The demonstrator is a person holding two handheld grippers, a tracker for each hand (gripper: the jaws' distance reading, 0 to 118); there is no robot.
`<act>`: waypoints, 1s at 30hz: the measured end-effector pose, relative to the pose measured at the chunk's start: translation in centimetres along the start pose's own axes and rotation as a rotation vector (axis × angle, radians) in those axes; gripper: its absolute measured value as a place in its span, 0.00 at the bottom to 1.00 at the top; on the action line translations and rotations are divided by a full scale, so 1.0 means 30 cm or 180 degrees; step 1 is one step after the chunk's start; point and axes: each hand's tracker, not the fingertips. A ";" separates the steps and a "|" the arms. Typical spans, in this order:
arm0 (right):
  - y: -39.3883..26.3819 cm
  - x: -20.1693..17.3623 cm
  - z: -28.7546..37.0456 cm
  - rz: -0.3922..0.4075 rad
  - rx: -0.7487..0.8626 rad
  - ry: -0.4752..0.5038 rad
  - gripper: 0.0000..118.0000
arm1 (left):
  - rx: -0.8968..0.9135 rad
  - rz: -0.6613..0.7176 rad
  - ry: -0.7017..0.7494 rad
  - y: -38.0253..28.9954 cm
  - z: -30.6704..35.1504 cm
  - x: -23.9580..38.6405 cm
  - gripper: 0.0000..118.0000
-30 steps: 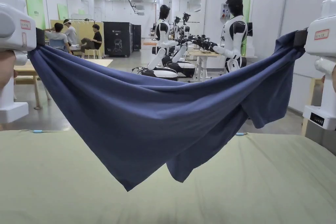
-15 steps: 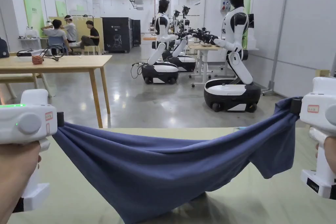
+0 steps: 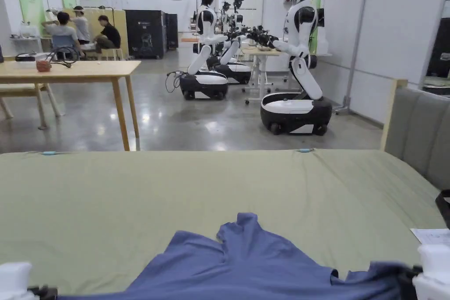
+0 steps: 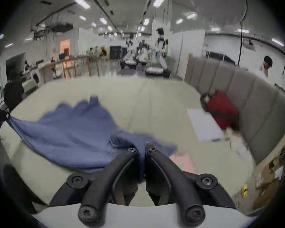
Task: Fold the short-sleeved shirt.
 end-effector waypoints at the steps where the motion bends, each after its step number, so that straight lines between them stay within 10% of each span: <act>1: -0.080 0.013 -0.044 -0.0025 -0.0170 0.0043 0.06 | -0.0133 0.0030 0.0068 -0.066 -0.020 -0.011 0.01; 5: -0.235 0.024 -0.066 0.0023 -0.0376 -0.0044 0.10 | -0.0219 0.0332 -0.0033 -0.197 -0.027 -0.054 0.09; 9: -0.153 0.026 0.027 -0.0132 -0.0195 0.0349 1.00 | -0.0025 0.0242 0.0146 -0.114 0.073 0.002 0.90; 14: -0.003 -0.155 0.214 -0.0156 0.0765 0.0637 1.00 | 0.1023 -0.0312 -0.0031 0.019 0.281 0.246 0.92; 16: 0.037 -0.239 0.255 -0.0083 0.1022 0.0651 0.93 | 0.1193 -0.0450 0.0049 0.042 0.308 0.338 0.92; 17: 0.048 -0.293 0.274 -0.0047 0.1038 0.0614 0.71 | 0.1277 -0.0485 0.0093 0.036 0.300 0.362 0.88; 18: 0.059 -0.328 0.281 -0.0059 0.1080 0.0579 0.22 | 0.1267 -0.0497 0.0054 0.032 0.289 0.375 0.64; 19: 0.065 -0.354 0.283 -0.0075 0.1145 0.0566 0.01 | 0.1235 -0.0510 0.0006 0.035 0.286 0.386 0.27; 20: 0.070 -0.375 0.276 -0.0059 0.1168 0.0526 0.01 | 0.1223 -0.0530 -0.0003 0.036 0.282 0.394 0.00; 30: 0.081 -0.414 0.213 0.0112 0.1062 0.0656 0.01 | 0.0503 0.0099 0.0380 -0.089 0.118 0.002 0.00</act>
